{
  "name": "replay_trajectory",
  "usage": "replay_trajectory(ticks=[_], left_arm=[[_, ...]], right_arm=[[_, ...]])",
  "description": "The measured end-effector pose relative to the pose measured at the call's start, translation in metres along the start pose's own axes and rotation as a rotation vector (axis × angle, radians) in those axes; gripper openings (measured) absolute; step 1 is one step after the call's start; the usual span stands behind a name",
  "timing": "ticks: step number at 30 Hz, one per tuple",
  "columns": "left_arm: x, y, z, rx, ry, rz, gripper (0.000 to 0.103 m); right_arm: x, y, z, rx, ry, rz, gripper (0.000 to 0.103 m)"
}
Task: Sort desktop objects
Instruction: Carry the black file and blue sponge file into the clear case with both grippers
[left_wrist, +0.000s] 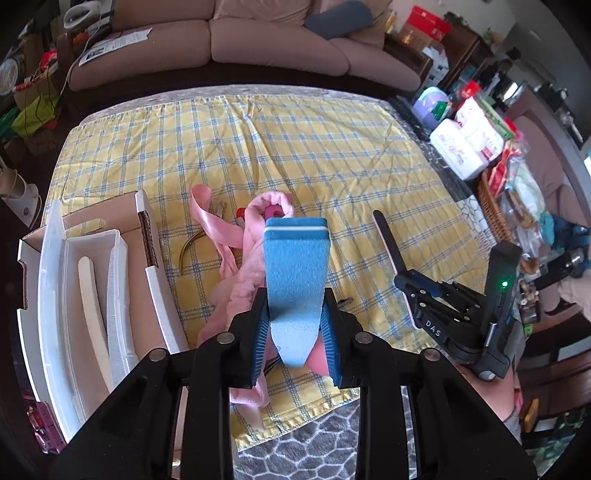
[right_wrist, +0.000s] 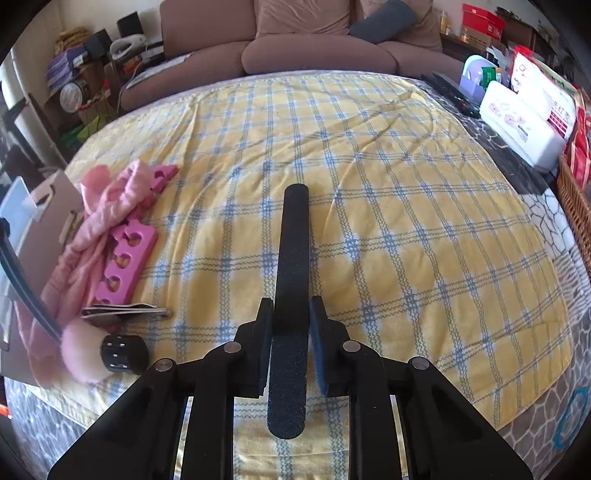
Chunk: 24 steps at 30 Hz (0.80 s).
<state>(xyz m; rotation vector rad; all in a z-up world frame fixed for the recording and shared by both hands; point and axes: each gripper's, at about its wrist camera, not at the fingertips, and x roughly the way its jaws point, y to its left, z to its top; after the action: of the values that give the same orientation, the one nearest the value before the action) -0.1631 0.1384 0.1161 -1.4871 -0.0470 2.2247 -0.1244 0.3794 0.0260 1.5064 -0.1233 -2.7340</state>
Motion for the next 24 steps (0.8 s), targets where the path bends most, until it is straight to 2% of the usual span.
replay_trajectory(ticks=[6,10,16,21,24], left_arm=[[-0.047,0.012,0.001,-0.008,-0.066,-0.03,0.025],[-0.09,0.032,-0.002,-0.022,-0.123,-0.033,0.025],[-0.147,0.075,-0.011,-0.055,-0.183,0.008,0.025],[-0.172,0.111,-0.026,-0.091,-0.203,0.03,0.025],[-0.18,0.13,-0.035,-0.108,-0.205,0.033,0.025]], right_arm=[[-0.041,0.002,0.008,0.07,-0.083,0.16,0.018],[-0.072,0.028,0.012,0.06,-0.132,0.282,0.018],[-0.082,0.113,0.014,0.029,-0.1,0.481,0.018],[-0.062,0.182,0.018,0.05,-0.035,0.595,0.018],[-0.046,0.219,0.021,0.064,0.005,0.625,0.018]])
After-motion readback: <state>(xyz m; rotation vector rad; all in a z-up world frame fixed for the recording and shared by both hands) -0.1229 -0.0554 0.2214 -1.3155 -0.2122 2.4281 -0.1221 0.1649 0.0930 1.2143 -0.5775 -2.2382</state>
